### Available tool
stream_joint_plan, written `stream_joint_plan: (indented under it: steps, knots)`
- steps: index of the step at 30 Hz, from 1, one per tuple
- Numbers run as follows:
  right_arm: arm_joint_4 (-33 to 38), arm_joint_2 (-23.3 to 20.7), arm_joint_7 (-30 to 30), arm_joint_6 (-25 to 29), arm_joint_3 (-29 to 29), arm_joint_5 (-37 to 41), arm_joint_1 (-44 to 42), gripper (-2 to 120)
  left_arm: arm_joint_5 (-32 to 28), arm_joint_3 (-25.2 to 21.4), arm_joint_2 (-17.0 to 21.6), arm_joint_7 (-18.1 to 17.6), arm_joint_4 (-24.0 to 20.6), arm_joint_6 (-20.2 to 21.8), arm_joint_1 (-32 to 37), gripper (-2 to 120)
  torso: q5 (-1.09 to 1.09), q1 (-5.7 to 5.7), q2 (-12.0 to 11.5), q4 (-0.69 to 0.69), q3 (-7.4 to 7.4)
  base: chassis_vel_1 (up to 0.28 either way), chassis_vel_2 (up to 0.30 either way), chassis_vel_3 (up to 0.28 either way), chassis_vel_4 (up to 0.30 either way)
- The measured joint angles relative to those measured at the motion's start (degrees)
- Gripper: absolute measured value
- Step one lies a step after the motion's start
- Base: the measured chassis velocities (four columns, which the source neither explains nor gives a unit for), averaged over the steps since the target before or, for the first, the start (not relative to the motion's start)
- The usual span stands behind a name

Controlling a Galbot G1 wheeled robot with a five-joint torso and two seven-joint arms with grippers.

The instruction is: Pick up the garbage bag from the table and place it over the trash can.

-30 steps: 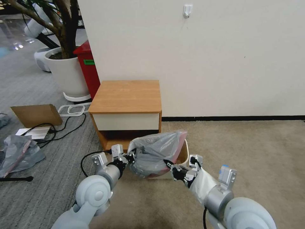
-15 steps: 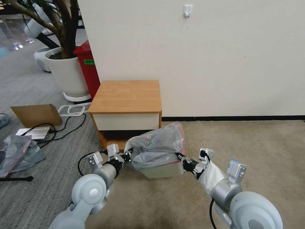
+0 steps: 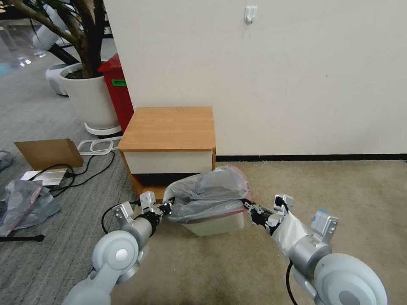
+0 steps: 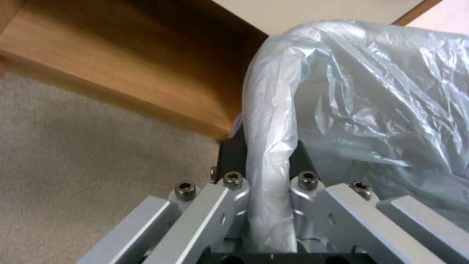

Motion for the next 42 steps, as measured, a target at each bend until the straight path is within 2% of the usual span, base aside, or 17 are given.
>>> stream_joint_plan:
  steps: [2, 5, 7, 8, 11, 14, 15, 18, 19, 21, 25, 28, 34, 39, 41, 42]
  knots:
    - [0.85, 0.14, -0.13, 0.22, 0.00, -0.75, -0.81, 28, -0.02, 0.03, -0.05, -0.07, 0.32, 0.00, -0.18, 5, 0.00, 0.00, 0.00, 0.00, 0.00, 0.000, 0.000, 0.000, 0.000]
    - [2.02, 1.01, -2.09, 1.40, 0.50, -2.99, -1.90, 43, 0.19, 0.30, -0.15, -0.11, 0.98, 0.00, -0.65, 5, 0.00, 0.00, 0.00, 0.00, 0.00, 0.000, 0.000, 0.000, 0.000]
    - [2.02, 1.13, -2.33, 1.60, 0.76, -3.35, -1.84, 45, 0.19, 0.39, -0.17, -0.12, 1.08, 0.00, -0.73, 5, 0.00, 0.00, 0.00, -0.01, 0.00, 0.000, 0.000, 0.000, 0.000]
    - [2.02, 1.17, -2.72, 1.78, 1.37, -3.78, -1.62, 54, 0.21, 0.52, -0.18, -0.19, 1.17, 0.00, -0.87, 5, 0.00, 0.01, 0.00, 0.00, 0.00, 0.000, 0.000, 0.000, 0.000]
    - [2.02, 0.99, -3.12, 2.16, 1.96, -4.09, -1.30, 59, 0.41, 0.61, -0.14, -0.21, 1.18, -0.01, -0.93, 5, 0.00, 0.00, 0.00, -0.01, 0.00, 0.000, 0.000, 0.000, 0.000]
    - [1.58, 0.25, -5.02, 5.87, 2.74, -5.37, 1.70, 76, 0.92, 0.94, 0.41, -0.08, 0.11, -0.01, -0.89, 5, -0.01, 0.00, 0.00, -0.01, 0.00, 0.000, 0.000, 0.000, 0.000]
    - [1.58, 0.25, -5.02, 5.87, 2.74, -5.37, 1.70, 76, 0.92, 0.94, 0.41, -0.08, 0.11, -0.01, -0.89, 5, -0.01, 0.00, 0.00, -0.01, 0.00, 0.000, 0.000, 0.000, 0.000]
    - [-5.82, 2.26, -5.91, 7.89, 0.72, -6.12, 9.50, 89, 1.73, 1.48, 0.60, 0.25, -1.04, -0.01, -0.86, 5, 0.01, 0.00, 0.00, 0.01, 0.01, 0.000, 0.000, 0.000, 0.000]
    - [-5.82, 2.26, -5.91, 7.89, 0.72, -6.12, 9.50, 89, 1.73, 1.48, 0.60, 0.25, -1.04, -0.01, -0.86, 5, 0.01, 0.00, 0.00, 0.01, 0.01, 0.000, 0.000, 0.000, 0.000]
    - [-8.61, 3.97, -5.28, 7.96, -0.36, -5.79, 12.02, 98, 2.07, 1.72, 0.65, 0.30, -1.47, -0.03, -0.91, 5, 0.01, 0.00, 0.00, 0.02, 0.01, 0.000, 0.000, 0.000, 0.000]
    - [-10.24, 5.51, -4.10, 7.98, -0.75, -3.38, 13.14, 100, 2.22, 1.89, 0.50, 0.40, -1.62, -0.05, -1.14, 5, 0.00, 0.00, 0.00, 0.00, 0.01, 0.000, 0.000, 0.000, 0.000]
    - [-10.21, 6.37, -1.67, 7.74, -0.79, 1.18, 12.97, 100, 2.39, 2.00, 0.15, 0.45, -1.61, -0.06, -1.19, 5, 0.00, 0.00, 0.00, 0.00, 0.00, 0.000, 0.000, 0.000, 0.000]
    - [-10.39, 7.11, -0.21, 7.73, -0.73, 2.75, 12.06, 99, 2.45, 2.17, -0.24, 0.55, -1.60, -0.08, -1.13, 5, 0.00, 0.00, 0.00, 0.00, 0.00, 0.000, 0.000, 0.000, 0.000]
    - [-10.38, 7.64, 0.69, 7.94, -0.64, 5.12, 11.96, 94, 2.47, 2.26, -0.26, 0.66, -1.60, -0.21, -1.12, 5, 0.00, 0.00, 0.00, 0.00, 0.00, 0.000, 0.000, 0.000, 0.000]
    - [-10.26, 7.92, 0.73, 8.11, -0.63, 5.75, 11.87, 86, 2.48, 2.27, -0.28, 0.69, -1.60, -0.26, -1.13, 5, 0.00, 0.00, 0.00, 0.00, 0.00, 0.000, 0.000, 0.000, 0.000]
    - [-10.26, 7.92, 0.73, 8.11, -0.63, 5.75, 11.87, 86, 2.48, 2.27, -0.28, 0.69, -1.60, -0.26, -1.13, 5, 0.00, 0.00, 0.00, 0.00, 0.00, 0.000, 0.000, 0.000, 0.000]
